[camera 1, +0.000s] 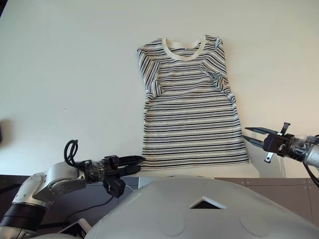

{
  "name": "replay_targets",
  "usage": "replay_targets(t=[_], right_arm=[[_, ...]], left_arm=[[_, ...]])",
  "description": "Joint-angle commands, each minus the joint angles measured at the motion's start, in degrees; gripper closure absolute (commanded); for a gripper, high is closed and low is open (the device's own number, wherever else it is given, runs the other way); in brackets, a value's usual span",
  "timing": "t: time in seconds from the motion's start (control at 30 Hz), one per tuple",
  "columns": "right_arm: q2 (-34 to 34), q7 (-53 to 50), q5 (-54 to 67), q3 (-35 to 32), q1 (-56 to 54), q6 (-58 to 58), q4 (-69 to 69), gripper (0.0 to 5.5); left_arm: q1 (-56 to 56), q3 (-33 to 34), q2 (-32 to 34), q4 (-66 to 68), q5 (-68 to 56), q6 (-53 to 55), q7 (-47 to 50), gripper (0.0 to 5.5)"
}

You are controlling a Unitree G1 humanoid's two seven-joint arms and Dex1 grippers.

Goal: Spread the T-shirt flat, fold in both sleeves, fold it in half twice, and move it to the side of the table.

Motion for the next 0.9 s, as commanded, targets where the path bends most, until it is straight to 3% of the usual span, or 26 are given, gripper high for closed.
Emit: replay_targets(t=[0.03, 0.3, 0.43, 0.7, 0.9], right_arm=[[-1.51, -0.34, -0.78, 0.22, -0.89, -0.98, 0.56, 4.28], [-2.94, 0.01, -1.25, -0.19, -1.43, -3.19, 1.29, 4.28], [-4.62, -0.19, -1.62, -1.64, -0.59, -8.34, 1.86, 4.28], [-13.35, -2.17, -10.79, -4.01, 0.46, -36.02, 14.44, 4.28], [-6.97, -12.70, -34.48, -2.47, -2.54, -55.54, 18.75, 4.28]], left_arm=[[0.71, -2.86, 0.45, 3.43, 7.27, 4.45, -2.02, 4.07], [0.06, -5.21, 0.06, 3.24, 6.02, 6.61, -1.32, 5.38], [-0.14, -5.79, 0.49, 3.57, 5.24, 7.52, -0.80, 5.38], [-1.13, -4.67, 0.43, 3.24, 3.31, 10.22, 0.03, 5.38], [-2.58, -5.10, 1.94, 3.19, 2.23, 10.03, -1.27, 5.38]])
